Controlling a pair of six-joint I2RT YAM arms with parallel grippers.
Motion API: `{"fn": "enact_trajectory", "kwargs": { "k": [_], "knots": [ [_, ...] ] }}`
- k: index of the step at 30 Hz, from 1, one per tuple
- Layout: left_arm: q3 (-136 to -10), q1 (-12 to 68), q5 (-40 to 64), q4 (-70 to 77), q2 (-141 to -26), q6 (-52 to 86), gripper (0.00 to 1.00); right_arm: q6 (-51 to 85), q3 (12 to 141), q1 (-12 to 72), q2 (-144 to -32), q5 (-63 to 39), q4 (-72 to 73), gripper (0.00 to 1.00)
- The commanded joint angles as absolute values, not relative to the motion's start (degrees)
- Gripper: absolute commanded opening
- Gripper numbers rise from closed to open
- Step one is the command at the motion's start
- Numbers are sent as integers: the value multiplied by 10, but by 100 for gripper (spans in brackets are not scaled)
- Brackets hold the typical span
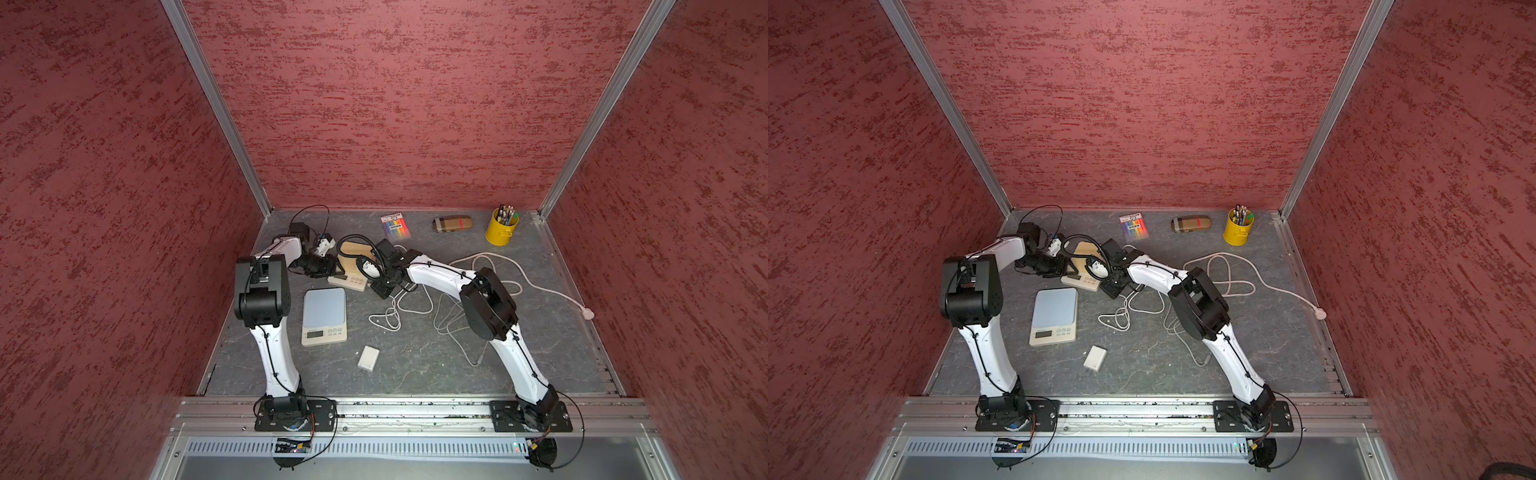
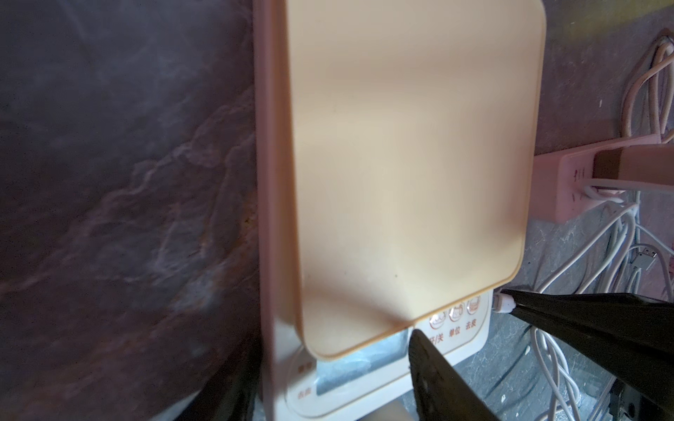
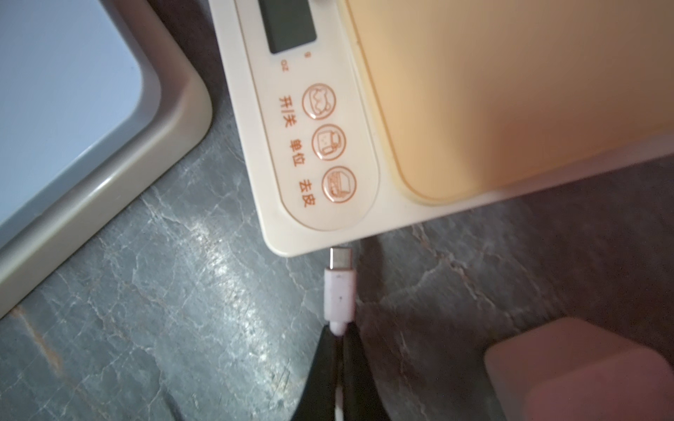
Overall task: Charge the electronic scale
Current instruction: Insert the charging cable into the electronic scale.
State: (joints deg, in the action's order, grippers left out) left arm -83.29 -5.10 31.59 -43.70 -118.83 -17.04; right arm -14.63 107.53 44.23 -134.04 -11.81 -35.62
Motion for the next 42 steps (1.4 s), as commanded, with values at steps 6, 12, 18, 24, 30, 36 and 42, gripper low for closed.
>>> {"fn": "enact_trajectory", "kwargs": {
  "k": [6,12,18,24,30,36,42],
  "knots": [
    [-834,-37,322,-454,-1216,-184,65,-168,1114,450,-1359,-106,-359,0],
    [-834,-37,322,-455,-1218,-185,65,-180,1116,454,-1360,-103,-369,0],
    [-834,-35,323,-455,-1219,-186,64,-184,1116,457,-1357,-105,-367,0],
    [-836,-31,327,-460,-1222,-191,64,-187,1136,458,-1362,-115,-374,0],
    [-833,-26,330,-468,-1217,-196,64,-184,1202,458,-1395,-133,-433,0],
    [-830,-19,331,-471,-1213,-201,63,-184,1280,458,-1431,-131,-489,0],
    [-837,-14,370,-492,-1214,-213,59,-176,1287,458,-1430,-140,-459,0]
  ]
}}
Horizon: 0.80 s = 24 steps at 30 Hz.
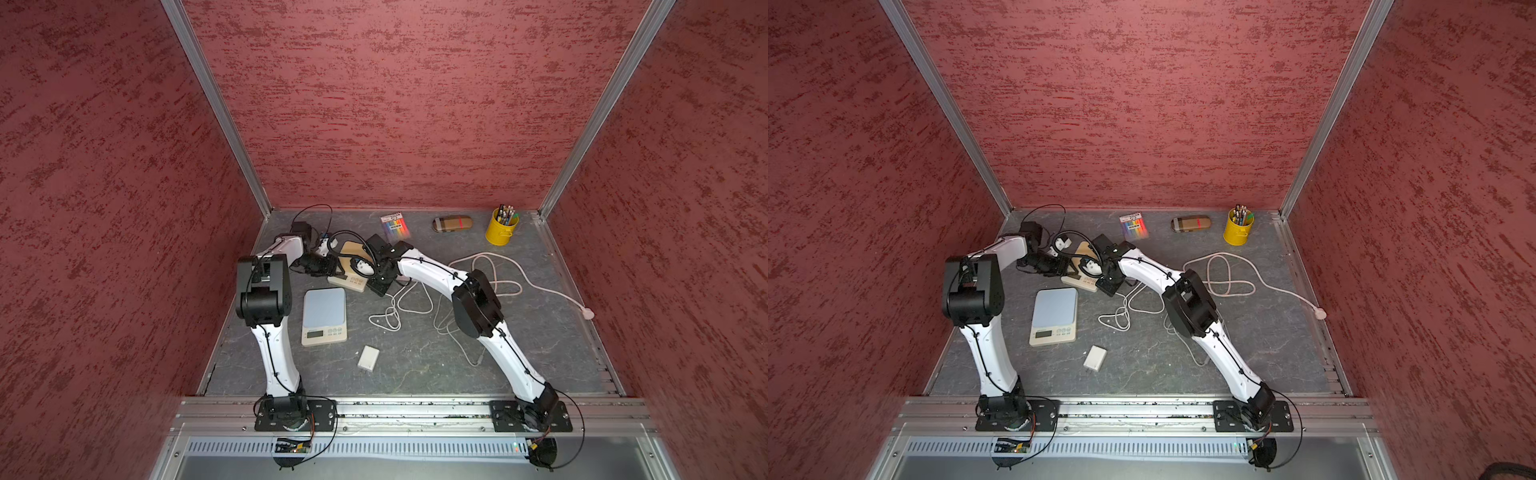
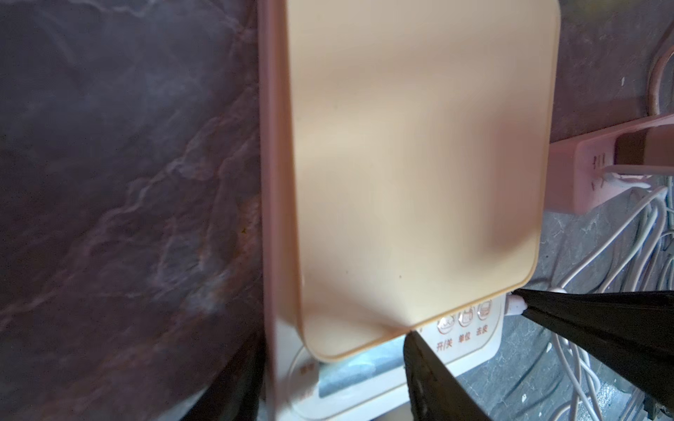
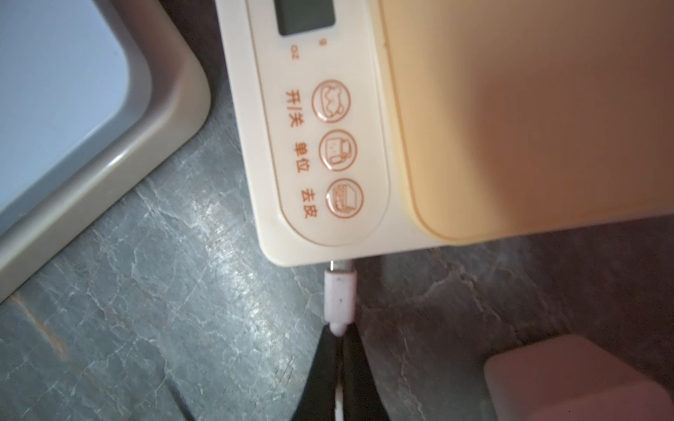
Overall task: Charge the electronic scale
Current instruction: Insert the charging cable into the electronic scale.
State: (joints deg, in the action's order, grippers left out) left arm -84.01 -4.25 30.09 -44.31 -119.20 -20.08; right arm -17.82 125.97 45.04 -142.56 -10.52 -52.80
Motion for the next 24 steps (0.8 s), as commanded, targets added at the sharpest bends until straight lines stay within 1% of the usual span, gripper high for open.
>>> {"fn": "enact_trajectory", "kwargs": {
  "k": [1,8,13,20,24],
  "knots": [
    [-838,-13,382,-494,-1215,-214,59,-176,1289,458,-1430,-144,-457,0],
    [-848,5,387,-510,-1227,-216,57,-193,1314,458,-1437,-171,-480,0],
    [-849,10,402,-520,-1227,-219,56,-189,1325,458,-1443,-157,-486,0],
    [-851,18,412,-542,-1234,-197,55,-156,1327,458,-1440,-136,-448,0],
    [-834,21,425,-539,-1230,-191,55,-147,1329,458,-1440,-144,-420,0]
  ]
}}
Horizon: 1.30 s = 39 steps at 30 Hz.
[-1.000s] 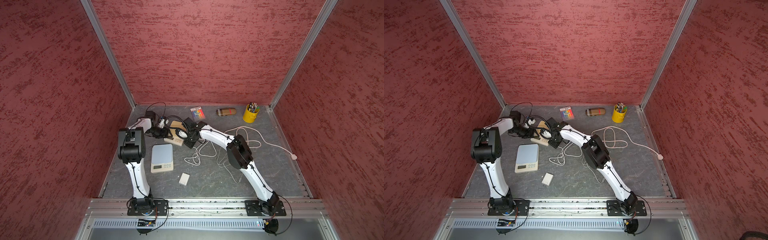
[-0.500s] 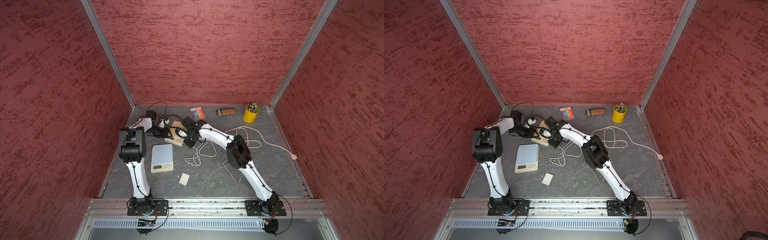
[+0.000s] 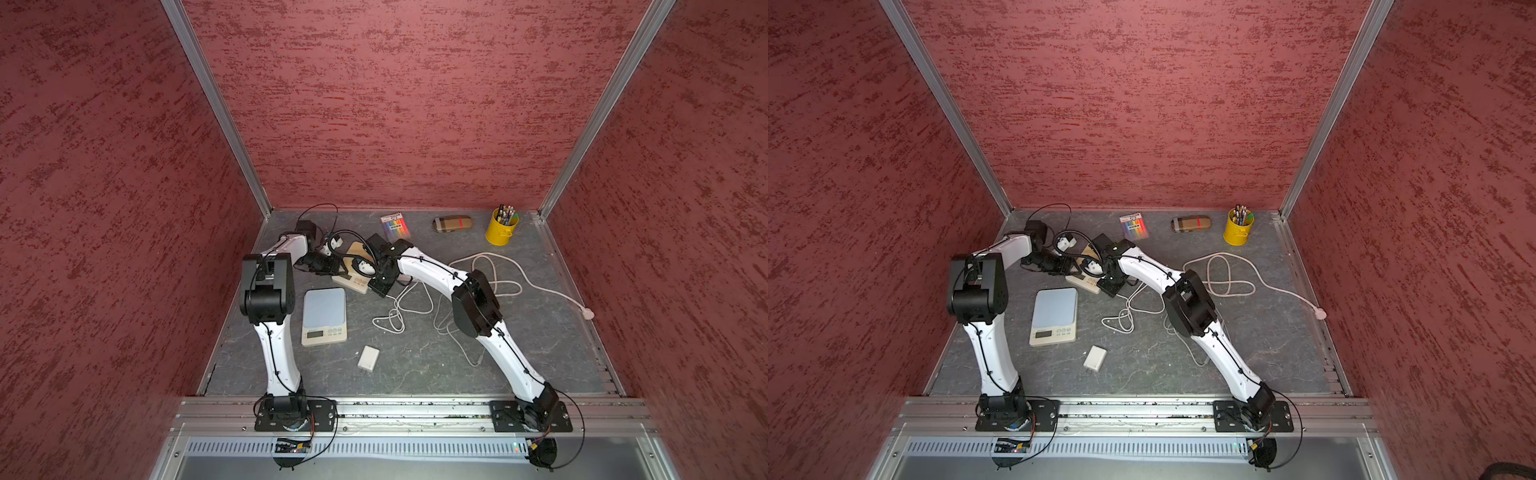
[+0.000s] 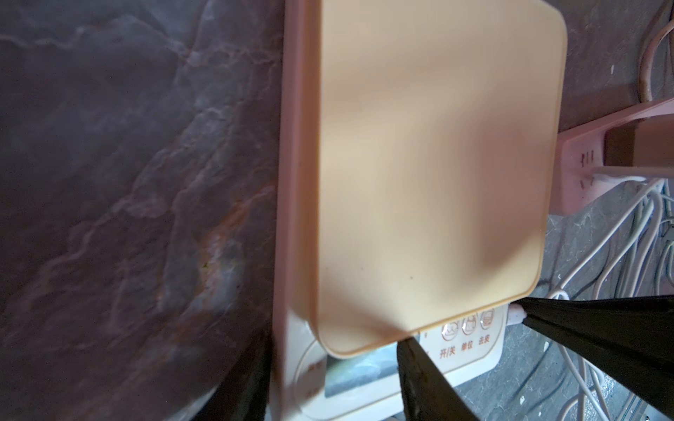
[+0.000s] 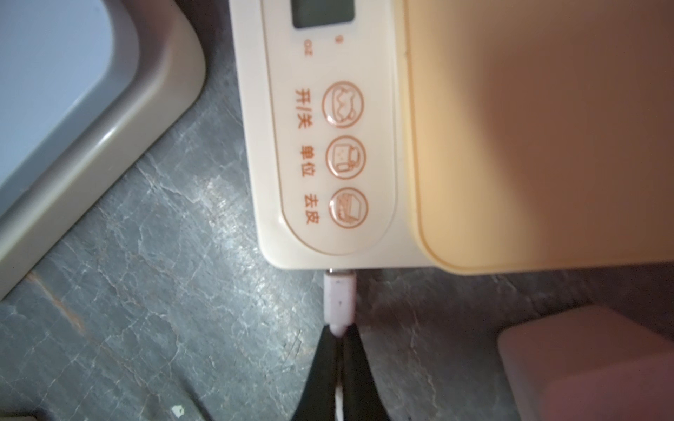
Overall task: Charge the electronic scale
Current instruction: Insert the charging cable into the electronic scale.
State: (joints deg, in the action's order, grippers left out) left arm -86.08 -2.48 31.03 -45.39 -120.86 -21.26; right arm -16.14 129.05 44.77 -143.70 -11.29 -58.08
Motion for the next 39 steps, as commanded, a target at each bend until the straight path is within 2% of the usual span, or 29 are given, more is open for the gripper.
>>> {"fn": "enact_trajectory", "kwargs": {
  "k": [1,12,15,21,27,33,39],
  "knots": [
    [-833,23,425,-537,-1230,-189,55,-146,1330,457,-1440,-147,-414,0],
    [-850,-5,369,-483,-1223,-107,56,-144,1348,442,-1459,-152,-376,0],
    [-874,-17,329,-482,-1225,-93,61,-148,1347,440,-1462,-140,-375,11],
    [-902,-39,262,-473,-1222,-87,66,-148,1327,439,-1450,-124,-388,27],
    [-905,-61,225,-452,-1195,-95,69,-133,1239,439,-1380,-116,-359,45],
    [-894,-59,226,-447,-1151,-94,70,-86,1190,439,-1297,-113,-330,51],
    [-831,-13,215,-444,-1057,-86,71,8,1073,439,-1177,-67,-271,52]
  ]
}}
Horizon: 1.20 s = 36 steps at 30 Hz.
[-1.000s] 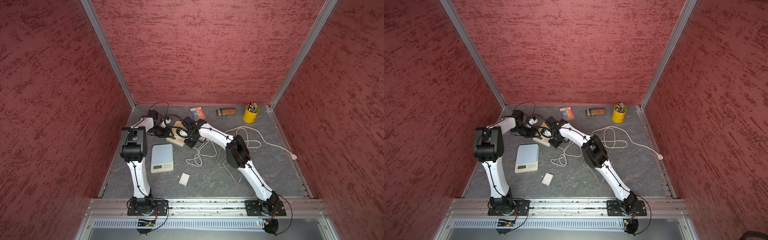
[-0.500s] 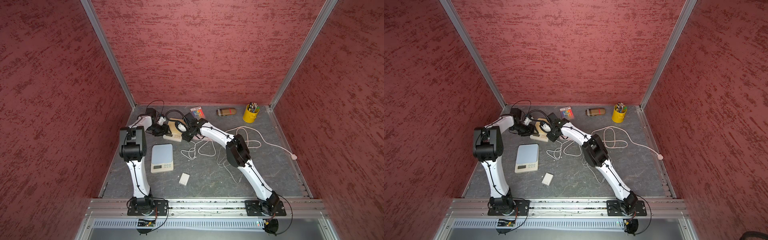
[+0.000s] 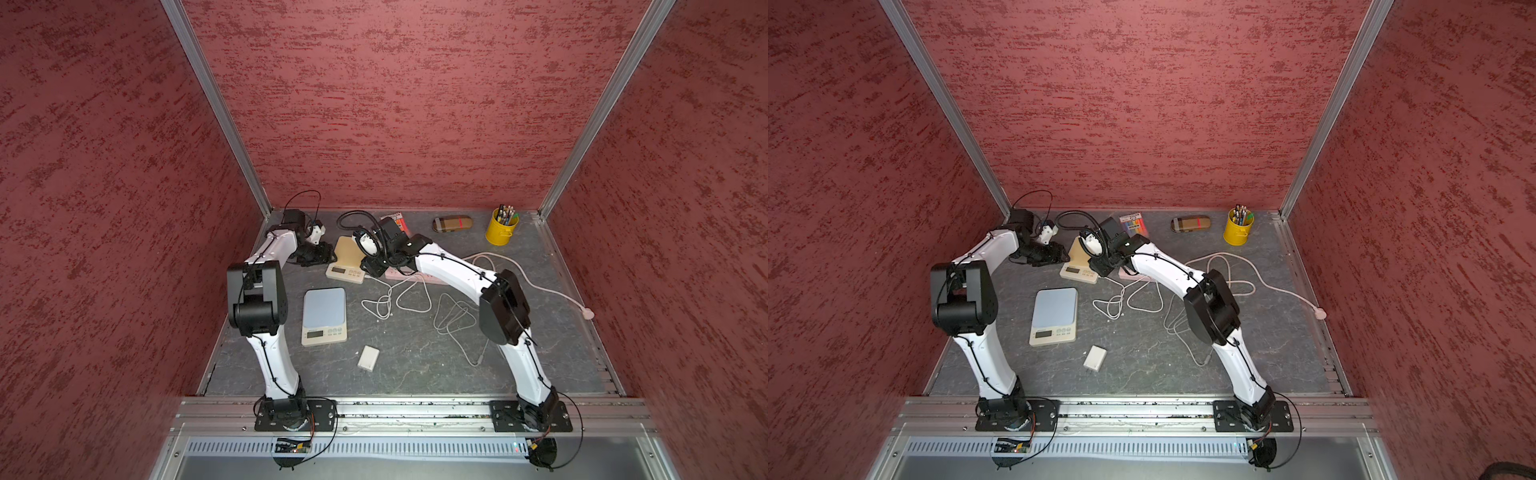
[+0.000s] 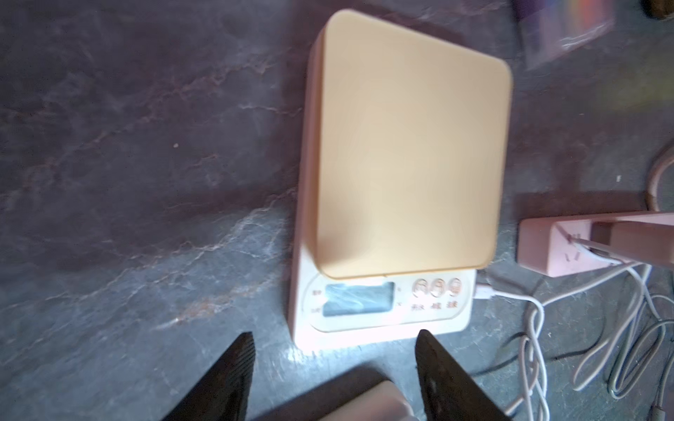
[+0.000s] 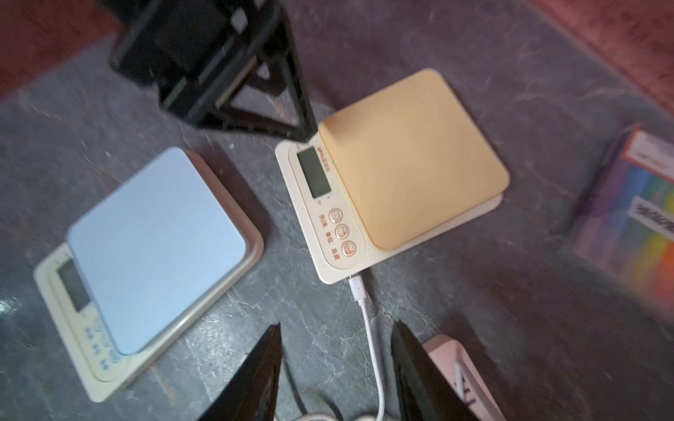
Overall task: Charge the electronic scale
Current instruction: Insert the charging cable into the electronic scale, then pick up the plug from the center of the board.
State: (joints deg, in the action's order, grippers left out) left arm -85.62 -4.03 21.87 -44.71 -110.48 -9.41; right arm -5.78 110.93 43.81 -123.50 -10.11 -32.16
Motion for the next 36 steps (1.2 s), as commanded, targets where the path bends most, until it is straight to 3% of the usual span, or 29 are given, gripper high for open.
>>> {"fn": "enact_trajectory", "kwargs": {
  "k": [1,7,15,22,31,36],
  "knots": [
    [-813,-2,208,-446,-1035,-79,71,26,1043,439,-1155,-52,-259,53],
    [-718,76,168,-530,-932,23,71,132,866,437,-1040,16,-211,54],
    [-574,308,90,-567,-777,184,72,211,690,438,-932,22,-137,54],
    [-490,453,15,-550,-786,343,76,214,617,437,-872,27,-125,55],
    [-422,494,21,-469,-807,370,76,208,571,436,-867,16,-101,56],
    [-420,505,33,-429,-842,349,70,222,568,436,-873,12,-82,56]
  ]
}}
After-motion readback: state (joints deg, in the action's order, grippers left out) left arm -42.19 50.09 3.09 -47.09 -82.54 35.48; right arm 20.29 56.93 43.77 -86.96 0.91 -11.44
